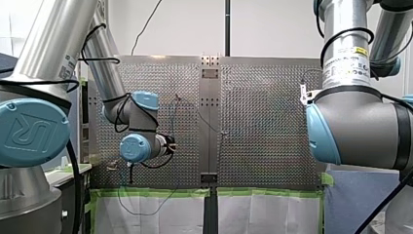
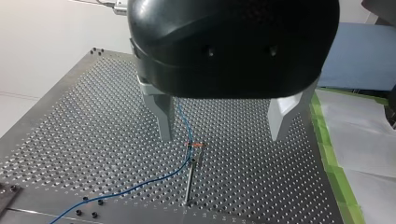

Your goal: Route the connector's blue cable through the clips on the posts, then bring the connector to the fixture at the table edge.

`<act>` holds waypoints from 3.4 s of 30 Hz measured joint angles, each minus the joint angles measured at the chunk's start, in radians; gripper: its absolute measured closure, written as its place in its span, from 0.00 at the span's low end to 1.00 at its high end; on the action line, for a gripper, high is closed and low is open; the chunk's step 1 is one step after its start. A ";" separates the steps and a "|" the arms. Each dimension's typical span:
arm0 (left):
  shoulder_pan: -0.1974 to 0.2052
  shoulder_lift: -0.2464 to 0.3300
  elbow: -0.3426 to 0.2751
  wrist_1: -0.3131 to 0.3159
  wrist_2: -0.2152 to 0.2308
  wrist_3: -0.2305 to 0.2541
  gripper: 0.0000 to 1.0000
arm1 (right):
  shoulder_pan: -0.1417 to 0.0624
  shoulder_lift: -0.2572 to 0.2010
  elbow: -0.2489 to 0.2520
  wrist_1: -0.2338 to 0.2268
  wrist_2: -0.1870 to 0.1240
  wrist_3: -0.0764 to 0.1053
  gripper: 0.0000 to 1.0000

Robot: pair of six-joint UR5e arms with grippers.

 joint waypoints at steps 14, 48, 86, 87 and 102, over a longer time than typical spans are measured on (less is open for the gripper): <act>0.000 0.000 0.000 0.002 0.000 -0.001 0.00 | 0.011 0.002 -0.005 -0.029 -0.005 0.006 1.00; 0.001 0.000 0.000 -0.001 0.000 -0.001 0.00 | 0.020 0.010 -0.020 -0.014 -0.001 0.056 1.00; 0.002 0.000 0.000 -0.001 0.000 -0.003 0.00 | 0.024 0.021 -0.026 -0.042 -0.016 0.056 1.00; 0.002 0.000 0.000 -0.001 0.000 -0.003 0.00 | 0.024 0.021 -0.026 -0.044 -0.015 0.056 1.00; 0.002 0.000 0.000 0.002 0.000 0.000 0.00 | 0.029 0.025 -0.026 -0.055 0.022 0.043 0.67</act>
